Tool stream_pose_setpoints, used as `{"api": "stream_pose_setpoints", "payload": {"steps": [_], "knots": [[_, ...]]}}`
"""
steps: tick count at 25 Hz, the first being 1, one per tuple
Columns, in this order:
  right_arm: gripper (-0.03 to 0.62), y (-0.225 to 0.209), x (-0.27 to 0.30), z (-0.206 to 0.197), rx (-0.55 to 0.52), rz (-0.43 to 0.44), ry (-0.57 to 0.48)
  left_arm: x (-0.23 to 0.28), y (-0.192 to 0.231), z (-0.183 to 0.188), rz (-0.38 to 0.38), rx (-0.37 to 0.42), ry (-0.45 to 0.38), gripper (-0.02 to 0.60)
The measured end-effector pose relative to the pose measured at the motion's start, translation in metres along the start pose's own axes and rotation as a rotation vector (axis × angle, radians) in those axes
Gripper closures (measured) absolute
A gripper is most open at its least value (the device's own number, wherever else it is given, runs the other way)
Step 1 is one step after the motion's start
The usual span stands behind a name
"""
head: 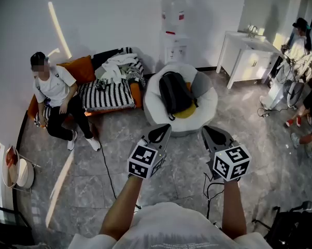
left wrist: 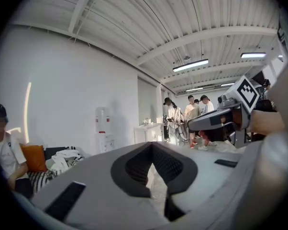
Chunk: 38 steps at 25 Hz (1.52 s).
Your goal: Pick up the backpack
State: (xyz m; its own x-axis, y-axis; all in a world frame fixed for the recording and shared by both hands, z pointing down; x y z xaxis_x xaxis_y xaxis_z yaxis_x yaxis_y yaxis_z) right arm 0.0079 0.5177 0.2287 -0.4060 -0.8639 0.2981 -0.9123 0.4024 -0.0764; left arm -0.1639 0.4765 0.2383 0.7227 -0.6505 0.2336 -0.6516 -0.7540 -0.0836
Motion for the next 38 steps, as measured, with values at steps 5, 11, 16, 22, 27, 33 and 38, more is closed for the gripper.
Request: {"api": "stream_pose_setpoints", "payload": {"steps": [5,11,16,22,27,33,38], "knots": [[0.594,-0.001,-0.006,-0.002,0.013,-0.002,0.007,-0.002,-0.004,0.0,0.002,-0.011,0.002,0.569],[0.594,-0.004,-0.016,-0.009,0.004,-0.009,0.014,-0.001,-0.019,-0.003,0.001,-0.013,0.013,0.569],[0.594,-0.01,-0.024,-0.008,-0.002,-0.001,0.014,0.004,-0.03,0.001,0.007,-0.012,0.007,0.569],[0.594,-0.02,-0.038,-0.012,0.002,0.009,0.022,0.006,-0.046,0.001,0.02,-0.028,0.017,0.569],[0.594,-0.03,-0.052,-0.024,0.022,0.005,0.033,0.008,-0.062,-0.001,0.03,-0.032,0.016,0.569],[0.594,-0.044,-0.055,-0.028,0.038,0.0,0.035,0.02,-0.067,-0.006,0.03,-0.045,0.033,0.569],[0.594,-0.052,-0.044,-0.03,0.037,0.006,0.04,0.032,-0.061,-0.008,0.038,-0.049,0.033,0.569]]}}
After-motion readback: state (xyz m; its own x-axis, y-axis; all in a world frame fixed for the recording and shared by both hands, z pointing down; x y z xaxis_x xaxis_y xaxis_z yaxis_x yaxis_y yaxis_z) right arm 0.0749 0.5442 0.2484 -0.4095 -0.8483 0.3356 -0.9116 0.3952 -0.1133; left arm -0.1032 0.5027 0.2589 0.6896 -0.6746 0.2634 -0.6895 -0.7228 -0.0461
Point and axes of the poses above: the fingertips, and each gripper's own axes: x forward along the fingers, y to its left, z out of its top, the point moved 5 cm from there along -x, backward along the fingers, and after that the axes turned 5 degrees about y, right-handed, at the moved point
